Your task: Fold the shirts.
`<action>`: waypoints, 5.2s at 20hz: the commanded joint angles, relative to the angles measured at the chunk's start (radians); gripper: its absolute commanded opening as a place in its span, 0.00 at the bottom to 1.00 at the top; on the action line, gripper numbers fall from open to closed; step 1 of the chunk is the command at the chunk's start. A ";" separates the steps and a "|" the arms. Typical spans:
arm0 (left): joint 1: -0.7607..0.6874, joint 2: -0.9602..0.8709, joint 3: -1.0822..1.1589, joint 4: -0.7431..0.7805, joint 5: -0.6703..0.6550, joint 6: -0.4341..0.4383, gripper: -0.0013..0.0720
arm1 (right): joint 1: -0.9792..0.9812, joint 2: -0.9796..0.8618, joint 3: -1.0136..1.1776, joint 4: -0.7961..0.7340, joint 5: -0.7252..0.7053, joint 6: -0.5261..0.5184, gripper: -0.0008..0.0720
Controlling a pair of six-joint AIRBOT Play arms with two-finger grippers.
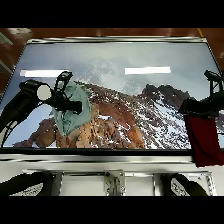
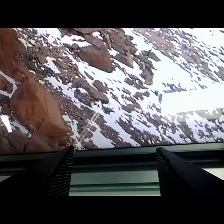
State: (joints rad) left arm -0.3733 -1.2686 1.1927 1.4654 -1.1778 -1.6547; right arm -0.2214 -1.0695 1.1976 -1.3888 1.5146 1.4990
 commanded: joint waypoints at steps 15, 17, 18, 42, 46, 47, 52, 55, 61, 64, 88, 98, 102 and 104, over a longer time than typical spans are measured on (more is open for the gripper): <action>0.001 0.000 0.000 0.000 0.000 0.000 0.98 | 0.001 -0.001 0.001 0.004 -0.002 0.005 0.89; 0.001 -0.002 0.000 0.000 0.002 0.000 0.98 | 0.001 -0.001 0.001 0.021 -0.029 0.031 0.89; 0.001 -0.005 -0.001 0.000 0.017 0.000 0.98 | 0.001 -0.001 0.001 0.033 -0.026 0.031 0.89; 0.370 -0.283 0.219 0.087 0.164 -0.056 0.99 | 0.001 -0.001 0.001 0.059 0.067 0.027 0.88; 0.374 -0.473 0.321 -0.024 0.074 0.022 0.99 | 0.001 -0.001 0.001 0.084 0.006 0.027 0.88; 0.365 -0.507 0.333 -0.055 0.062 0.042 0.99 | 0.001 -0.001 0.001 0.092 -0.013 0.027 0.88; 0.354 -0.584 0.337 -0.135 0.057 0.046 0.99 | 0.001 -0.001 0.001 0.126 -0.031 0.027 0.88; 0.354 -0.591 0.338 -0.136 0.040 0.042 0.14 | 0.001 -0.001 0.001 0.126 -0.031 0.027 0.88; 0.322 -0.412 0.509 -0.161 0.005 0.137 0.07 | 0.001 -0.001 0.001 0.123 -0.046 0.005 0.88; 0.238 -0.154 0.610 -0.169 0.006 0.155 0.07 | 0.001 -0.001 0.001 0.123 -0.057 -0.059 0.88; -0.443 -0.315 0.218 -0.364 0.326 -0.080 0.55 | 0.000 0.229 -0.279 0.125 -0.027 -0.108 0.88; 0.249 -0.134 0.109 -0.377 -0.202 0.072 0.99 | -0.121 0.133 -0.327 0.157 -0.150 -0.119 0.88; 0.265 -0.122 -0.198 -0.637 0.024 0.126 0.99 | -0.157 -0.003 -0.327 0.283 -0.104 -0.156 0.88; 0.206 -0.163 -0.281 -0.794 0.173 0.179 0.99 | -0.157 -0.058 -0.327 0.344 -0.104 -0.157 0.88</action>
State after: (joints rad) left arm -0.1493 -1.4105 1.0634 0.8932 -1.1843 -1.5478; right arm -0.3637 -1.0492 0.8715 -1.1400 1.3876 1.3571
